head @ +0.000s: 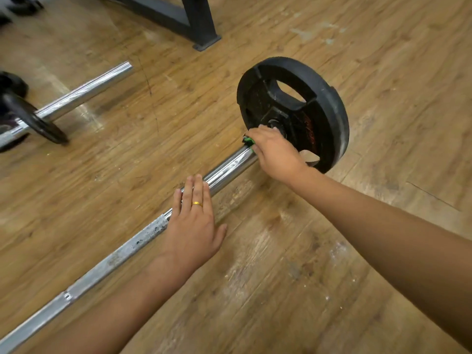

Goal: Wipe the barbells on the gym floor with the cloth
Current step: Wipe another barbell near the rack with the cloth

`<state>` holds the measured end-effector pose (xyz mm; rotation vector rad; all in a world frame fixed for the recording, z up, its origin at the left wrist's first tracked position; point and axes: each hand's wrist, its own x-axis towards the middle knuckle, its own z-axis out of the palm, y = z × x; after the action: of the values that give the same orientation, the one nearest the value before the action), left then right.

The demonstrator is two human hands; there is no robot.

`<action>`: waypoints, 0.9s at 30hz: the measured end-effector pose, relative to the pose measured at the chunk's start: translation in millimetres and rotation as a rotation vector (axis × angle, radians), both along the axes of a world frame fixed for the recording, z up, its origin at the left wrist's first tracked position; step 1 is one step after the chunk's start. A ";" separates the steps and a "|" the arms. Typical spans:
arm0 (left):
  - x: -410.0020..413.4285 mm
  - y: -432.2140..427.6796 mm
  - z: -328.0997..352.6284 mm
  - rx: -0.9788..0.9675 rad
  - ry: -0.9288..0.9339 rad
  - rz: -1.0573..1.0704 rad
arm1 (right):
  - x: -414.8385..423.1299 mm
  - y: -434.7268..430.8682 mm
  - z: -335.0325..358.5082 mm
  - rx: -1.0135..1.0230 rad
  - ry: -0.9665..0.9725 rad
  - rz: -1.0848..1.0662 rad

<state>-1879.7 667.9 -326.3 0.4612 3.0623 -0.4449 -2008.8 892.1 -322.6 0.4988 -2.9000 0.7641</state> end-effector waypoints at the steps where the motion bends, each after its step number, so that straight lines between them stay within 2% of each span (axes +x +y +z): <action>1: -3.5 -1.5 0.3 -0.002 0.002 0.003 | 4.3 -5.8 -2.9 0.001 0.020 0.032; 5: -14.4 -9.8 -2.3 0.026 0.009 0.018 | 1.2 -4.6 -8.0 0.042 0.063 0.234; 10: -29.3 -17.6 -4.5 0.063 0.025 0.048 | -23.5 -6.3 -12.3 -0.067 0.050 -0.011; 16: -46.6 -25.6 -6.1 0.084 0.050 0.087 | -28.4 -22.4 -20.4 0.008 0.090 0.181; 22: -52.1 -38.5 -7.4 0.115 0.092 0.063 | -56.1 -32.3 -13.3 -0.091 0.074 -0.010; 27: -54.8 -42.2 -17.5 0.023 0.078 0.006 | -59.1 -42.0 -13.9 -0.026 0.084 0.112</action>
<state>-1934.5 625.8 -343.8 0.4458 3.1465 -0.4380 -2067.8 850.1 -336.4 0.6790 -2.8012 0.7747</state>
